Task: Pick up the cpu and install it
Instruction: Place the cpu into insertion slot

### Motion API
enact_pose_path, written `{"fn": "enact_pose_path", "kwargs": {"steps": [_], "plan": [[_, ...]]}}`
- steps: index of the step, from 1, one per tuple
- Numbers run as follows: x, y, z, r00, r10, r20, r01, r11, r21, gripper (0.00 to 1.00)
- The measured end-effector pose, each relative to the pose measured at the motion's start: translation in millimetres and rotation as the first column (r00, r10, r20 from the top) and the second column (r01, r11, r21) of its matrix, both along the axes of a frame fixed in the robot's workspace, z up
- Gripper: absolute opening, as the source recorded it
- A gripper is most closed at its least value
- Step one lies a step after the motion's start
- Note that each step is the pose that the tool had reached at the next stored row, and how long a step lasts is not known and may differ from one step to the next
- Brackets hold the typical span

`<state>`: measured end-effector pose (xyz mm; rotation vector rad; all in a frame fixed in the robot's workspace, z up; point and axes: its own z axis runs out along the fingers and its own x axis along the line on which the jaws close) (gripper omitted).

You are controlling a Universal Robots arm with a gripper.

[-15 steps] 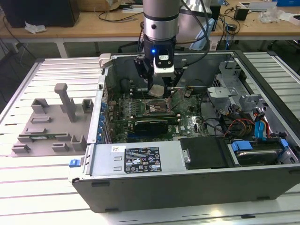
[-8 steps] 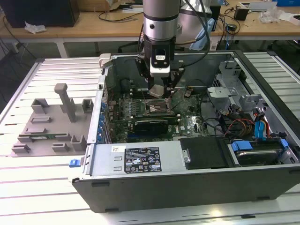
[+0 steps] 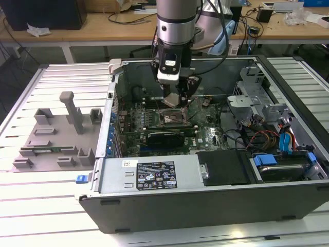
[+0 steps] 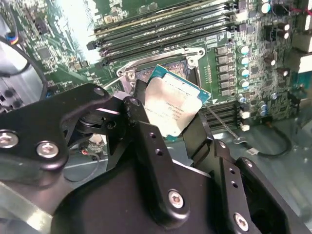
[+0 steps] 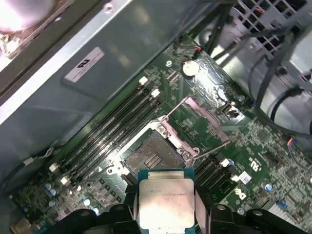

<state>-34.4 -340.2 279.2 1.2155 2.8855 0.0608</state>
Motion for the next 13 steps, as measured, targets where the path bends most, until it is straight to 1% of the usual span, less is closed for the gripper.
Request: {"fn": "enact_pose_path", "kwargs": {"steps": [3,5,6,8,9,11,13], "plan": [[0.0,0.0,0.0,0.9983,-0.058,0.0000,0.058,0.9983,-0.0005,0.55],[0.0,0.0,-0.1,0.9960,-0.090,0.0000,0.090,0.9960,-0.0007,0.55],[0.0,0.0,-0.1,0.9940,-0.109,0.0001,0.109,0.9940,-0.0009,0.55],[0.0,0.0,-0.2,0.9875,-0.157,0.0002,0.157,0.9875,-0.0014,0.55],[0.0,0.0,-0.2,0.9854,-0.170,0.0001,0.170,0.9854,-0.0016,0.55],[0.0,0.0,-0.2,0.9793,-0.202,0.0002,0.202,0.9793,-0.0020,0.55],[0.0,0.0,-0.3,0.9651,-0.262,0.0003,0.262,0.9651,-0.0025,0.55]]}}
